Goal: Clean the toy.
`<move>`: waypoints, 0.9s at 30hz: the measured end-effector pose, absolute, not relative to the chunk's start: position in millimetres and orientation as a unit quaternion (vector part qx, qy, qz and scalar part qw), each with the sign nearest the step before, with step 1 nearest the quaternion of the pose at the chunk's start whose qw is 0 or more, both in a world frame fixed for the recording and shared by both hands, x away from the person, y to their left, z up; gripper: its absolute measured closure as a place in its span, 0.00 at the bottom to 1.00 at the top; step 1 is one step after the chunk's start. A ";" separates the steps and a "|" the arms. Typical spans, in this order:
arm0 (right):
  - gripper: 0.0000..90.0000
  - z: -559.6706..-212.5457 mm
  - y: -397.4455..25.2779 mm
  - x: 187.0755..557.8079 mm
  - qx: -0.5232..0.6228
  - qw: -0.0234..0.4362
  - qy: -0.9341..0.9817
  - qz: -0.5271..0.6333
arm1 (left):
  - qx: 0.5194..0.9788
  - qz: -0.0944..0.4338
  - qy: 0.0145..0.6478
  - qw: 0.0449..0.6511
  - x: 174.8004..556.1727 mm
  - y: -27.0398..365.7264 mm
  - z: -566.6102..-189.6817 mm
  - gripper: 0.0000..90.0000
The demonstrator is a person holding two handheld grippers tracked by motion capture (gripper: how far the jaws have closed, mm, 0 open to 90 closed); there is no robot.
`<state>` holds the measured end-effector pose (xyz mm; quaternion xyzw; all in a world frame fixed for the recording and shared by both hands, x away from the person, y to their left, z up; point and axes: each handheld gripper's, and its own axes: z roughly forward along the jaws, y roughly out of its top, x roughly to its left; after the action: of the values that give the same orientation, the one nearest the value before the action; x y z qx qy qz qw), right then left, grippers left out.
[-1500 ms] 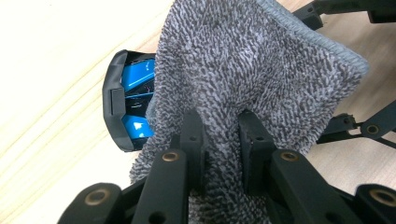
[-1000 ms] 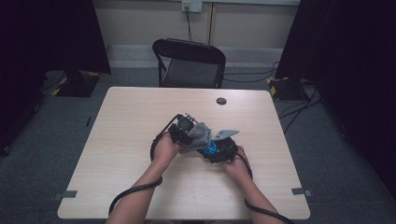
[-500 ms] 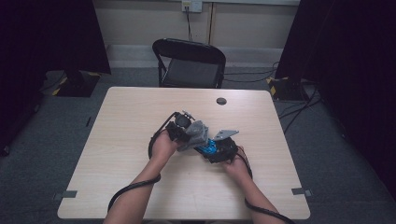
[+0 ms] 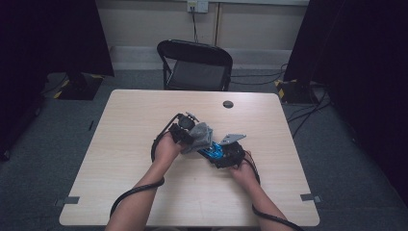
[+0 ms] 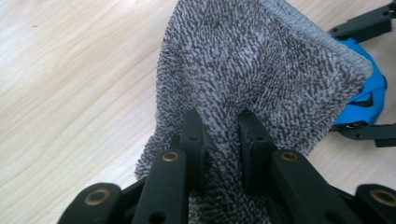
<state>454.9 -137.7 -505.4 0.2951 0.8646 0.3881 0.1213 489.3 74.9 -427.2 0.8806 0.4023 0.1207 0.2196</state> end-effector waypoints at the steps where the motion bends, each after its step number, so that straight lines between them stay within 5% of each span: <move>1: 0.28 -505.4 -137.7 454.8 0.295 0.121 0.865 0.388 | 0.880 0.123 0.404 0.219 490.5 76.1 -426.2 0.83; 27: 0.28 -505.4 -137.4 454.4 0.298 0.122 0.864 0.388 | 0.868 0.136 0.433 0.202 509.6 86.9 -427.0 0.84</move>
<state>454.4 -137.4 -505.4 0.2976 0.8637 0.3878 0.1224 509.6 86.9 -427.0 0.8680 0.4329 0.1358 0.2015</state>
